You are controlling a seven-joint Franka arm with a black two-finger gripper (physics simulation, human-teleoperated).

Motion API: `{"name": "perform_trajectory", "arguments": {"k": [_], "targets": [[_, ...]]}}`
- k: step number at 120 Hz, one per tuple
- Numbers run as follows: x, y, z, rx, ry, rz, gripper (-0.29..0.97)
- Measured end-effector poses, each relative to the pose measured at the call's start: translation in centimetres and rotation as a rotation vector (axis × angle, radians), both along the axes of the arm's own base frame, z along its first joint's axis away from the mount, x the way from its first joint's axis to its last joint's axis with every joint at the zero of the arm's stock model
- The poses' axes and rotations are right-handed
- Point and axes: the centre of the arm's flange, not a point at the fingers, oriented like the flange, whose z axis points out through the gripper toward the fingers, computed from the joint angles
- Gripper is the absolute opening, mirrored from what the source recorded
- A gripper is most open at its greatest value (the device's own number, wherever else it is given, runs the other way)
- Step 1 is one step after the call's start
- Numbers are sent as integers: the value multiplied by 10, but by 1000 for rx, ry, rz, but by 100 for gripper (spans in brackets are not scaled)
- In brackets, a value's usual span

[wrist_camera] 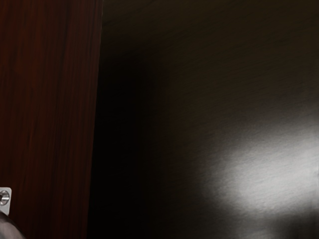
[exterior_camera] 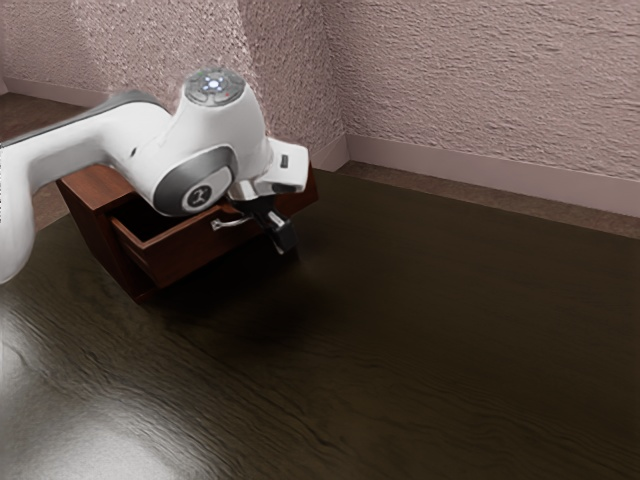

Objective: Pull the drawer handle with one arm to open the drawer

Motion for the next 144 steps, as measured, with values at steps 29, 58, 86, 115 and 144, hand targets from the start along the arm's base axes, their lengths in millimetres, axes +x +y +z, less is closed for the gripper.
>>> {"name": "perform_trajectory", "arguments": {"k": [29, 58, 86, 115, 144], "targets": [[1, -12, -7, -11, 13, -9, 69], [1, -17, -11, -2, 18, -10, 76], [-10, -23, 19, 54, -4, 18, 20], [-16, -34, 36, 65, -11, 25, 53], [-80, -206, 172, 37, -90, -90, 65]]}}
